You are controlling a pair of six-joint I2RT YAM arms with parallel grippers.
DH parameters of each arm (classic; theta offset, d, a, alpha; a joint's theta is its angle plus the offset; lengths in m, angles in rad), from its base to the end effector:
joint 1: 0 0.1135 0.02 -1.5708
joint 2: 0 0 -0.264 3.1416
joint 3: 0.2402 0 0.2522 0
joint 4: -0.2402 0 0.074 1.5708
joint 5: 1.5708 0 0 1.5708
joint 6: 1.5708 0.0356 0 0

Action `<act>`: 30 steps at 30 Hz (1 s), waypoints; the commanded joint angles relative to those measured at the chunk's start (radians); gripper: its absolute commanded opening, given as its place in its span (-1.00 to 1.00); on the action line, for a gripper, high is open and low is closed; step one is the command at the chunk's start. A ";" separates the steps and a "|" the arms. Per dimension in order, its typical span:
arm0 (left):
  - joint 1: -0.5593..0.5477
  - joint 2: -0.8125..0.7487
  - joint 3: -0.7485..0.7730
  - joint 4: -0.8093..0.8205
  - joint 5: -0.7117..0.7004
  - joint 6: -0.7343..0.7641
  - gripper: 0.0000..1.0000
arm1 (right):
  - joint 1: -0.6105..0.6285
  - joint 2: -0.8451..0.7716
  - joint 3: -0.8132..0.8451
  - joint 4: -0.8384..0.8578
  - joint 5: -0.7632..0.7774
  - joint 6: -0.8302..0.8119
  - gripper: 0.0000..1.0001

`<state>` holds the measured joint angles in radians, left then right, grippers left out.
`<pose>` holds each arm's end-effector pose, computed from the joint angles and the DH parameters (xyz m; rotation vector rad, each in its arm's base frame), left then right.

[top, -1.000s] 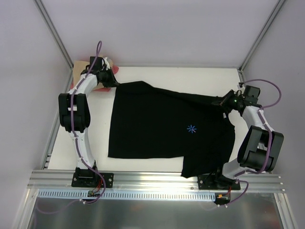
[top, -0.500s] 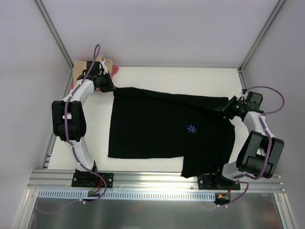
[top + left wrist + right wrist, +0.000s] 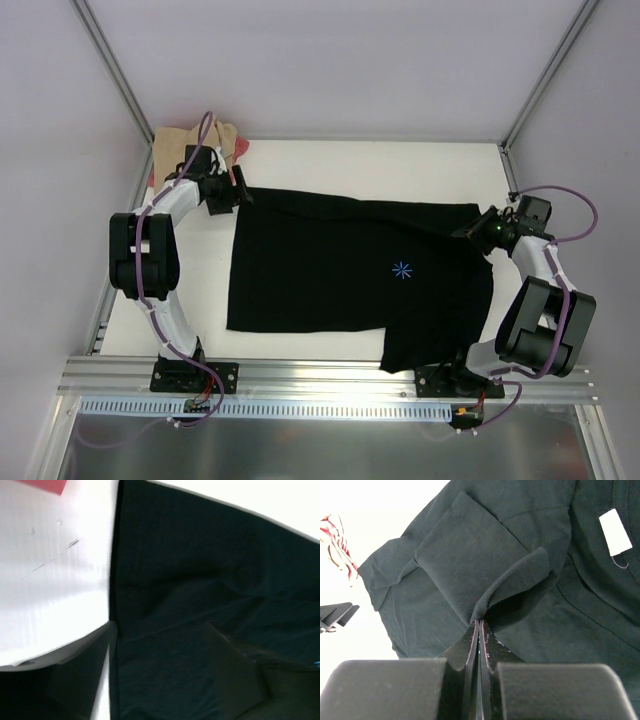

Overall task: Fold and stack the t-shirts
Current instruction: Fold the flattened tshirt in 1/3 of the way

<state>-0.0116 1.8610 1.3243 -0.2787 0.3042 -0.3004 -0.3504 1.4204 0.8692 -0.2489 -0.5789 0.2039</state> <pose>0.4106 -0.0154 0.2142 -0.2004 2.3895 -0.5100 0.2817 -0.0822 0.2229 0.3573 2.2577 0.6066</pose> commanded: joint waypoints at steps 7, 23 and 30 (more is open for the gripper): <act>0.004 -0.152 -0.100 0.075 -0.080 -0.039 0.97 | -0.016 -0.046 0.030 -0.070 0.048 -0.018 0.99; 0.004 0.085 0.105 0.064 0.096 -0.146 0.68 | -0.021 -0.183 0.116 -0.179 0.059 -0.040 0.99; -0.010 0.162 0.170 -0.068 0.041 -0.117 0.57 | -0.021 -0.176 0.109 -0.181 0.060 -0.038 0.99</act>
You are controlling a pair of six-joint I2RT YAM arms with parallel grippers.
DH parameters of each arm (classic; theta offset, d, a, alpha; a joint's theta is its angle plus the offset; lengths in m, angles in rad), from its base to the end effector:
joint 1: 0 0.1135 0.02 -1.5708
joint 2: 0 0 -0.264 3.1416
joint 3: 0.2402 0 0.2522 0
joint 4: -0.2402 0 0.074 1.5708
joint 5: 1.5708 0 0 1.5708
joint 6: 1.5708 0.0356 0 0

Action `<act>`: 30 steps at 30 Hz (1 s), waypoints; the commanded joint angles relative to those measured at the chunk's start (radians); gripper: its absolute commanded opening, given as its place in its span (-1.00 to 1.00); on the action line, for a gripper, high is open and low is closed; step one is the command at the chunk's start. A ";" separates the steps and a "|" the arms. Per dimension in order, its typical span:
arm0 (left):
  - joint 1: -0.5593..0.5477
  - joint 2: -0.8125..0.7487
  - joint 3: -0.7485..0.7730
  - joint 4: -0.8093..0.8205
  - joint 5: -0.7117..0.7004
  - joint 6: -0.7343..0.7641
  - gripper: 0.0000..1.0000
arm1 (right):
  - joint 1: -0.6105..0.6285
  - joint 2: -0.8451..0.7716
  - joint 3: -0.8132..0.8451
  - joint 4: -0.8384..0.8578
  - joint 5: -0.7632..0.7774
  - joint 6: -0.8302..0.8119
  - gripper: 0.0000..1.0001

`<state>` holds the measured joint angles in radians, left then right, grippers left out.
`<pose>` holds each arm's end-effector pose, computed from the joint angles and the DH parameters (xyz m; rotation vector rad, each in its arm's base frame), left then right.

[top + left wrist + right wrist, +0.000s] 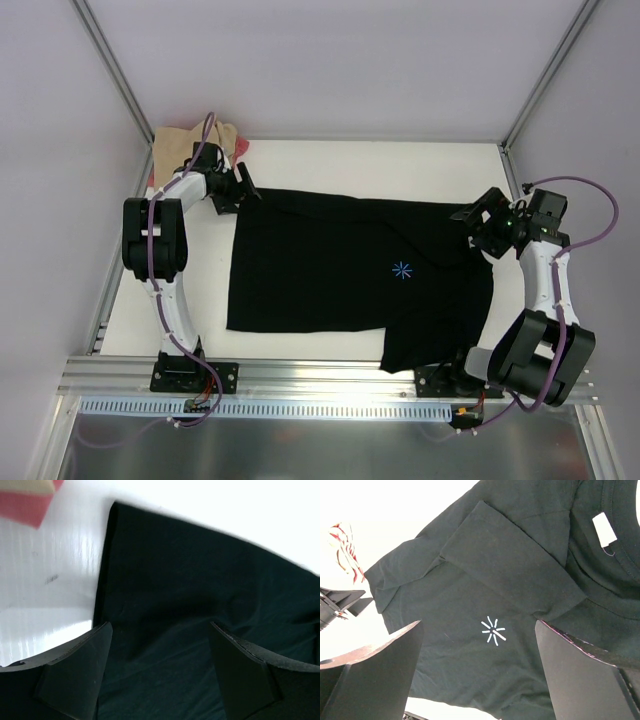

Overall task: Fold and stack the t-shirts
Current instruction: Fold the flattened tshirt in 1/3 of the way

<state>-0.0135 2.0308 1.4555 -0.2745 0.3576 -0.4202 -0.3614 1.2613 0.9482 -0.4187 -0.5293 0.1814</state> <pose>0.4460 -0.0185 0.1865 -0.3300 2.4237 -0.6287 0.2580 -0.0783 0.2766 0.3361 2.2073 0.5094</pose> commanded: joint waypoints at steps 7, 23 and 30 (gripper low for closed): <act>-0.008 -0.006 0.009 -0.072 -0.042 0.021 0.54 | -0.010 -0.008 0.026 -0.006 0.009 -0.016 0.99; -0.009 -0.017 -0.010 -0.095 -0.108 0.064 0.29 | -0.010 -0.003 0.024 -0.006 0.011 -0.016 0.99; -0.009 -0.011 -0.030 -0.066 -0.098 0.052 0.28 | -0.008 -0.002 0.021 -0.005 0.008 -0.014 0.99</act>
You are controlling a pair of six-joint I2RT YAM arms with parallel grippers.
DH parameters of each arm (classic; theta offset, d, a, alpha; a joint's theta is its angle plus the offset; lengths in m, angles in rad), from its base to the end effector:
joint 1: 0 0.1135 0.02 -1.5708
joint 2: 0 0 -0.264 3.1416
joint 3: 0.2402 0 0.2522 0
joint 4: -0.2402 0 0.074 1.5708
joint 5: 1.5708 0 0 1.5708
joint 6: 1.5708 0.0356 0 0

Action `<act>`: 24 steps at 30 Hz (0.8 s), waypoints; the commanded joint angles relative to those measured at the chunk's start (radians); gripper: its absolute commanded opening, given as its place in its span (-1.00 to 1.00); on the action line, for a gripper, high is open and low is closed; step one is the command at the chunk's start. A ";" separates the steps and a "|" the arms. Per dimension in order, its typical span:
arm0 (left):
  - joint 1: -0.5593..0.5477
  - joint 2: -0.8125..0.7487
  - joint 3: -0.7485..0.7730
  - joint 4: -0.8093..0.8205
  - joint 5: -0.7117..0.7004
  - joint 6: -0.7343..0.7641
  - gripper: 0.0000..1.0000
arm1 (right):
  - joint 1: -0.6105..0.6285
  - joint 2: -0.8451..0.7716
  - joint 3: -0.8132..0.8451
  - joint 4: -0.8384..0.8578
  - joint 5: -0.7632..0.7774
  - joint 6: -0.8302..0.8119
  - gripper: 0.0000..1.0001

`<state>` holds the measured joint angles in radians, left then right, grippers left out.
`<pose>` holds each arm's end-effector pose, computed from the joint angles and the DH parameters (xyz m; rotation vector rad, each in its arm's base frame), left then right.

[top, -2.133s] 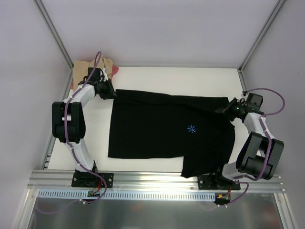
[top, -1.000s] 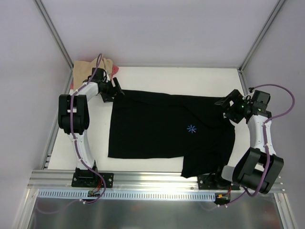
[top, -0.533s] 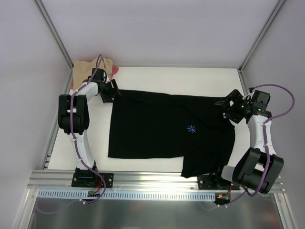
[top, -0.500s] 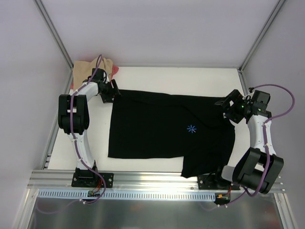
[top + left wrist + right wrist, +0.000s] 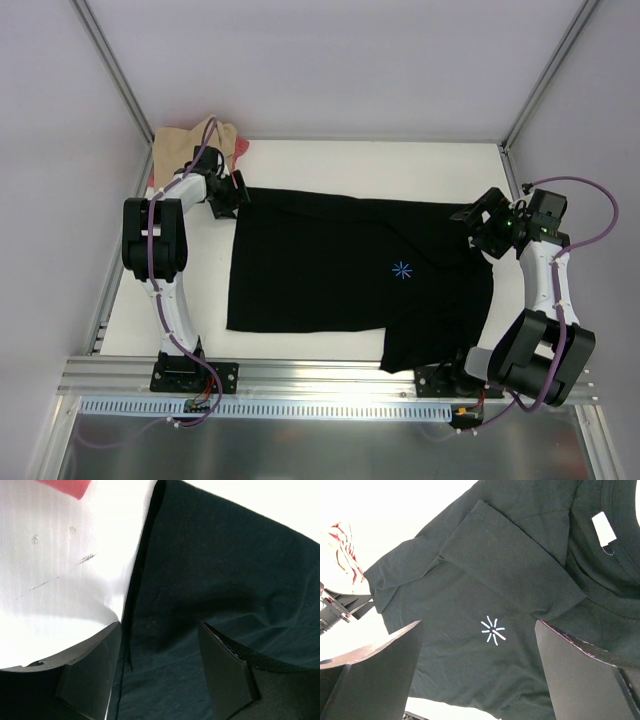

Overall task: Fold and stack the t-shirts
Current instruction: Fold the flattened tshirt in 1/3 of the way

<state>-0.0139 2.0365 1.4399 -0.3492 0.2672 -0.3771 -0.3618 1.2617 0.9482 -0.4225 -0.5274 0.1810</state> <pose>0.4381 -0.0155 0.1735 -0.3497 2.5142 -0.4935 0.2578 -0.0784 0.2762 0.3392 2.2110 0.5083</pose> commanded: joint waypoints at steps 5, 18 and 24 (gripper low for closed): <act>-0.011 -0.021 -0.016 0.026 0.001 0.001 -0.45 | -0.009 -0.002 0.021 -0.001 0.007 -0.015 0.99; -0.015 -0.018 0.037 -0.010 -0.037 0.018 -0.88 | -0.009 0.002 0.020 0.005 0.000 -0.017 0.99; -0.015 -0.021 0.051 -0.025 -0.059 0.032 -0.85 | -0.009 0.005 0.018 0.010 -0.011 -0.015 0.99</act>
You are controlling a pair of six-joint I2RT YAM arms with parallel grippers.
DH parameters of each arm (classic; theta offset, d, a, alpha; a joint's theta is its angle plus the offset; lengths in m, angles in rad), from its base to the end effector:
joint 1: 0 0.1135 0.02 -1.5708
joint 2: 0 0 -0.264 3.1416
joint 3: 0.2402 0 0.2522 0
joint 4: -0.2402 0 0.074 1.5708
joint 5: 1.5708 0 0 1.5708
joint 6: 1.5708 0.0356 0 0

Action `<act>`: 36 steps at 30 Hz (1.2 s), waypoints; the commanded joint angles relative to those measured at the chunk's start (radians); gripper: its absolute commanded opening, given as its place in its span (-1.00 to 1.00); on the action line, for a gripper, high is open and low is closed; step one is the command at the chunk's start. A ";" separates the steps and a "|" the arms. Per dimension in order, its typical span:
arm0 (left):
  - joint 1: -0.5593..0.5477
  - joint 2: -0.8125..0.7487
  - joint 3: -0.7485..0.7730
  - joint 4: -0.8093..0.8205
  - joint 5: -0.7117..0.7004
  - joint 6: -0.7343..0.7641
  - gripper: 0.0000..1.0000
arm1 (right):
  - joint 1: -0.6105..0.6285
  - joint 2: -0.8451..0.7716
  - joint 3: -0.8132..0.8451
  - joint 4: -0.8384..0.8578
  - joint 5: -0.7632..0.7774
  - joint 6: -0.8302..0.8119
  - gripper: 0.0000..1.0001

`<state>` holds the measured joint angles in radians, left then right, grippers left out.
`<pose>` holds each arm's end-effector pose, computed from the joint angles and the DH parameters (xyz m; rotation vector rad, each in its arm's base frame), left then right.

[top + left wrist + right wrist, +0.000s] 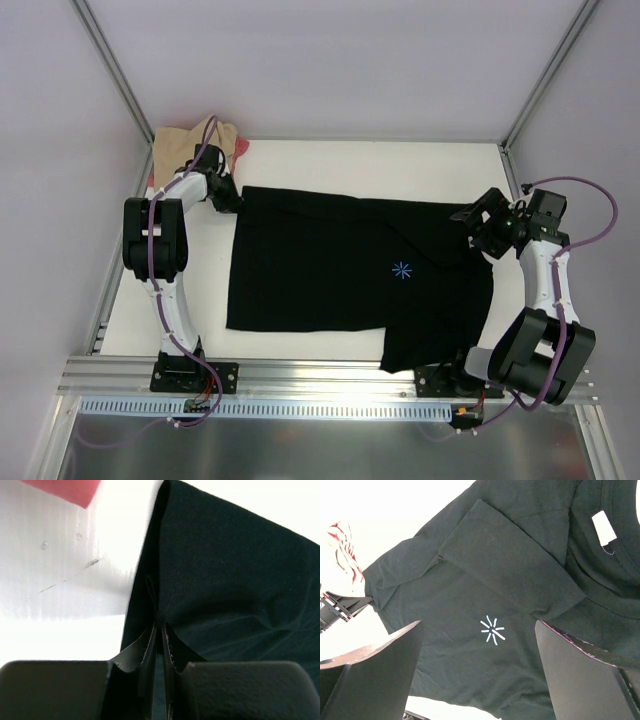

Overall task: Fold and stack the t-shirts
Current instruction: Fold the flattened tshirt in 1/3 of the way

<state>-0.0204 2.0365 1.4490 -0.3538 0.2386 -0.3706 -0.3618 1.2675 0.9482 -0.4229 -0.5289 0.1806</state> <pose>0.4394 -0.0174 0.1758 -0.3438 2.5105 -0.4579 0.2586 -0.0787 0.2747 0.3410 2.2160 0.5118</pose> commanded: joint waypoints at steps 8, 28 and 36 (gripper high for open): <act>-0.009 -0.012 0.071 -0.037 -0.044 0.036 -0.75 | -0.009 0.000 0.015 0.015 -0.016 -0.015 0.99; -0.009 0.008 0.070 -0.017 -0.035 0.042 -0.87 | -0.009 0.007 0.015 0.021 -0.023 -0.013 0.99; -0.010 -0.019 0.050 0.019 -0.032 0.036 -1.00 | -0.009 0.012 0.014 0.021 -0.034 -0.013 0.99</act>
<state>-0.0208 2.0422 1.4883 -0.3691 0.2047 -0.3470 -0.3618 1.2762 0.9482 -0.4206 -0.5388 0.1799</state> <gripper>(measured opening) 0.008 0.993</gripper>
